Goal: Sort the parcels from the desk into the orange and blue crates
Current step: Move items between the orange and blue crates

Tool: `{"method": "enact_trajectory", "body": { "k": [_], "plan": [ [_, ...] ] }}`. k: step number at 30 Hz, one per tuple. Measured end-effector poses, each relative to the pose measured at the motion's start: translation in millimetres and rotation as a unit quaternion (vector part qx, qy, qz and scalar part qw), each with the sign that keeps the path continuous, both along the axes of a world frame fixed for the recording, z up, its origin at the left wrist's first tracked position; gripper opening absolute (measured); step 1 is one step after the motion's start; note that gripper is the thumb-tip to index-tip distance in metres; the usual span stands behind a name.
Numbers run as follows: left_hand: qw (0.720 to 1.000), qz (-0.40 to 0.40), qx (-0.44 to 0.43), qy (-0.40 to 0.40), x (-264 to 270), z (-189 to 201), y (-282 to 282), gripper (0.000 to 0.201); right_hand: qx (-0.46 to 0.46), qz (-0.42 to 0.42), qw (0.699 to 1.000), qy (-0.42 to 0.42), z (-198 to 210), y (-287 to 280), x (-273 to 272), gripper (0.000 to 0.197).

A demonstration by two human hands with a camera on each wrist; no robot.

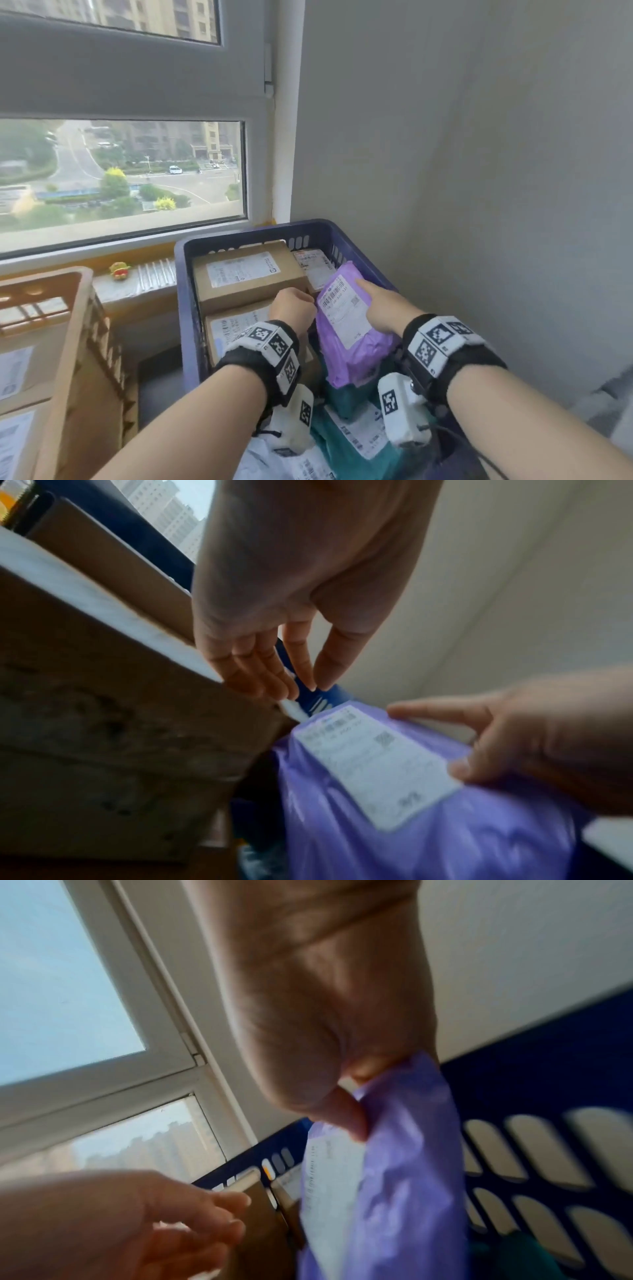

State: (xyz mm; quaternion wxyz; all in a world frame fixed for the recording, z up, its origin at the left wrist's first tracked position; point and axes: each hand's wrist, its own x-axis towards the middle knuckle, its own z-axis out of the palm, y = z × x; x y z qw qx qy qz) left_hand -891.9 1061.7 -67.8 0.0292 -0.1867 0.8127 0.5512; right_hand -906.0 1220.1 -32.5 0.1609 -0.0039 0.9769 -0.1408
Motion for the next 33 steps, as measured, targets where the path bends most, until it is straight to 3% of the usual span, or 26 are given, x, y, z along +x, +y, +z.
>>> {"method": "enact_trajectory", "body": {
  "k": [5,7,10,12,16,18,24,28,33],
  "plan": [
    [1.0,0.023,0.002,0.008,-3,-16,-16,0.023,0.05,0.031,0.996,-0.066,-45,-9,-10,0.079],
    [1.0,0.024,0.014,0.01,-3,-18,-19,0.021,0.125,0.047,0.988,-0.08,-55,-10,-9,0.065],
    [1.0,0.02,0.007,0.016,-1,-22,-21,0.02,0.261,0.158,0.952,0.03,-64,-19,-7,0.042],
    [1.0,0.014,0.006,0.022,0,-23,-22,0.019,0.274,0.228,0.929,0.097,-71,-27,-9,0.038],
    [0.999,0.014,-0.001,0.031,0,-25,-23,0.021,0.26,0.238,0.934,-0.057,-80,-30,-14,0.086],
    [0.999,0.014,-0.012,0.034,0,-24,-20,0.02,0.268,0.24,0.927,-0.106,-83,-28,-20,0.099],
    [0.998,0.008,-0.062,0.033,0,-26,-11,0.017,0.274,0.26,0.901,-0.214,-77,-21,-35,0.112],
    [0.996,0.007,-0.082,0.037,-1,-32,-12,0.019,0.281,0.282,0.89,-0.221,-86,-13,-39,0.127],
    [0.993,0.0,-0.107,0.042,-3,-36,-14,0.019,0.262,0.294,0.891,-0.225,-106,-15,-38,0.121]
  ]
}}
